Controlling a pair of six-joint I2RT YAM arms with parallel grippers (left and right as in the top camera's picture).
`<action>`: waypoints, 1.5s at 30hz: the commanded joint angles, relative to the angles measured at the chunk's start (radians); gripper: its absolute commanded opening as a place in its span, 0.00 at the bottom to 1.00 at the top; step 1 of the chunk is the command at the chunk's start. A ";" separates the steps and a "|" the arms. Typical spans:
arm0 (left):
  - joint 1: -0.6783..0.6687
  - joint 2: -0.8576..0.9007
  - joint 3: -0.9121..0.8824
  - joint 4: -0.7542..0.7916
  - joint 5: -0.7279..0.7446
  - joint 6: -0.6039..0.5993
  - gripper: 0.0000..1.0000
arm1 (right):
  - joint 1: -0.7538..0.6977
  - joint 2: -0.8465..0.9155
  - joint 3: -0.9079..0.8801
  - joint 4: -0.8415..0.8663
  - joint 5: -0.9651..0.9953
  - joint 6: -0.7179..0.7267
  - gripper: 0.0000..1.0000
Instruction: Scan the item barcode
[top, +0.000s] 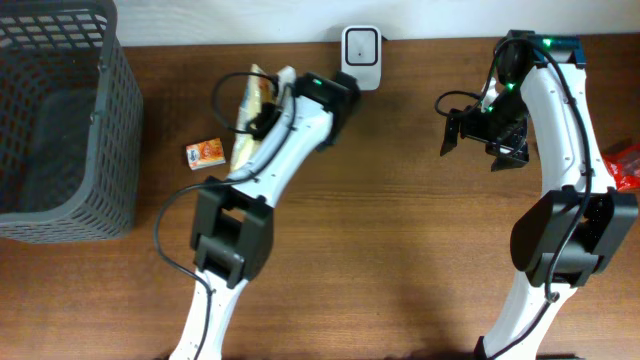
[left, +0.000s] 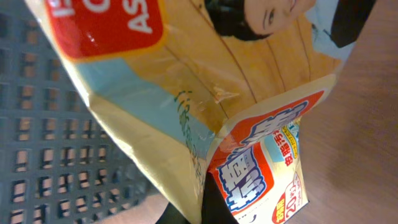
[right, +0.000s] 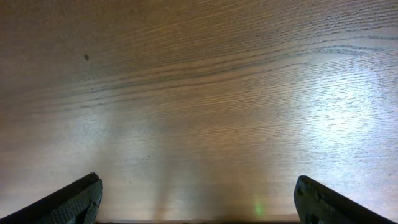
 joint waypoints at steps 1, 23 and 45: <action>-0.090 0.064 0.021 0.013 0.066 0.013 0.00 | 0.000 -0.005 0.022 -0.010 -0.008 -0.022 0.98; -0.021 0.080 0.611 -0.199 0.716 0.116 0.99 | 0.001 -0.005 0.022 -0.048 -0.096 -0.134 0.98; 0.310 0.053 -0.337 0.120 1.719 0.818 0.98 | 0.132 -0.005 -0.097 0.059 -0.270 -0.161 0.98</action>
